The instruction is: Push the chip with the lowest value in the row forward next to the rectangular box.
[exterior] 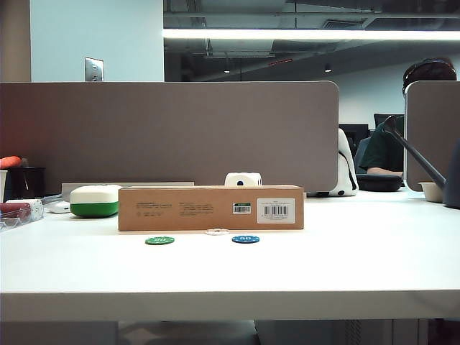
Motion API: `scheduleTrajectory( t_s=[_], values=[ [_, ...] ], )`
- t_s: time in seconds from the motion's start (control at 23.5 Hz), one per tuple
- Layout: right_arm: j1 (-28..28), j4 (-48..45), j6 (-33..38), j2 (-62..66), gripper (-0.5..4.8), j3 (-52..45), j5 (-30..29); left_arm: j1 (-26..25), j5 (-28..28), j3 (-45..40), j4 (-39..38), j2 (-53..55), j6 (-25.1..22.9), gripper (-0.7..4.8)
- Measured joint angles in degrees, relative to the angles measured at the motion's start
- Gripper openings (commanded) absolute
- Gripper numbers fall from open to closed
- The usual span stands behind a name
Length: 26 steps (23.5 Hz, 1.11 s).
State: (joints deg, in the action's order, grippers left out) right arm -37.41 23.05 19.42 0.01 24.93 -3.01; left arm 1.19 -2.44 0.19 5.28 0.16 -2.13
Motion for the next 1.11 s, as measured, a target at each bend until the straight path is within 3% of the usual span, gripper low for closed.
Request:
scheduleTrajectory(
  t_s=[0.43, 0.6, 0.85, 1.11],
  values=[
    [0.4, 0.0, 0.0, 0.0, -0.06, -0.1, 0.0, 0.1, 0.0, 0.0, 0.0, 0.0, 0.0, -0.05],
    [1.2, -0.8, -6.5, -0.1, -0.06, -2.8, 0.5, 0.1, 0.0, 0.0, 0.0, 0.0, 0.0, -0.05],
    [2.1, -12.2, -15.7, 0.0, -0.06, -16.0, 1.7, 0.1, 0.0, 0.0, 0.0, 0.0, 0.0, -0.05],
    [6.6, -18.8, -14.8, 0.0, -0.06, -22.6, 1.5, 0.1, 0.0, 0.0, -0.1, 0.0, 0.0, -0.05]
  ],
)
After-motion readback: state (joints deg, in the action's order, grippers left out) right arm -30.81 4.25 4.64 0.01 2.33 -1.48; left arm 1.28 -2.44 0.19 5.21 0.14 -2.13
